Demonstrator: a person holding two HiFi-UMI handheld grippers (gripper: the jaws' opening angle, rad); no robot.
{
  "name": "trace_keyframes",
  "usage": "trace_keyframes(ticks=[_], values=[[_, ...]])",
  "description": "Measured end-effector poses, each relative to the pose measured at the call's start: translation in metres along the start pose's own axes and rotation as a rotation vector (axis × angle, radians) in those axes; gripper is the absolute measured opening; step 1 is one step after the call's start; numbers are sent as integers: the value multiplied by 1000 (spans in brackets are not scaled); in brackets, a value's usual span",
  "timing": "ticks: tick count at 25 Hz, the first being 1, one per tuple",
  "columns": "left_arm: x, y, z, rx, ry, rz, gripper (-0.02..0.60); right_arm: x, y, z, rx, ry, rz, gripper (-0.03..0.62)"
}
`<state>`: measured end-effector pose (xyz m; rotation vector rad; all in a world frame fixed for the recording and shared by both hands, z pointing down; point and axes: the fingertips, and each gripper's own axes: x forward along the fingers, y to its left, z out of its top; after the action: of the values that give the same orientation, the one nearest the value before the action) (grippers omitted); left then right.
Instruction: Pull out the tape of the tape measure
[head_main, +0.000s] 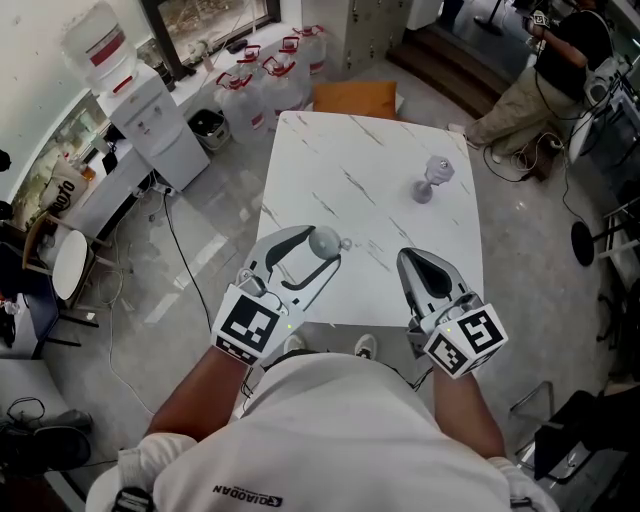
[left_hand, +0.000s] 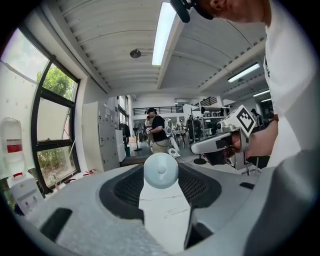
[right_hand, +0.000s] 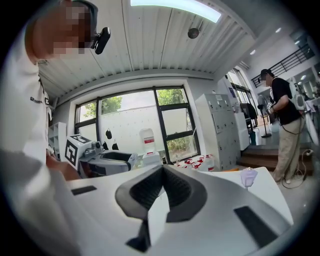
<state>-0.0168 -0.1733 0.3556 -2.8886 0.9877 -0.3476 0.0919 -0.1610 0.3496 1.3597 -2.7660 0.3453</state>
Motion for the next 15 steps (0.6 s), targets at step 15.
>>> trace_keyframes(ticks=[15], values=[[7, 2, -10, 17, 27, 0, 222, 2, 1, 8, -16, -46, 4, 92]])
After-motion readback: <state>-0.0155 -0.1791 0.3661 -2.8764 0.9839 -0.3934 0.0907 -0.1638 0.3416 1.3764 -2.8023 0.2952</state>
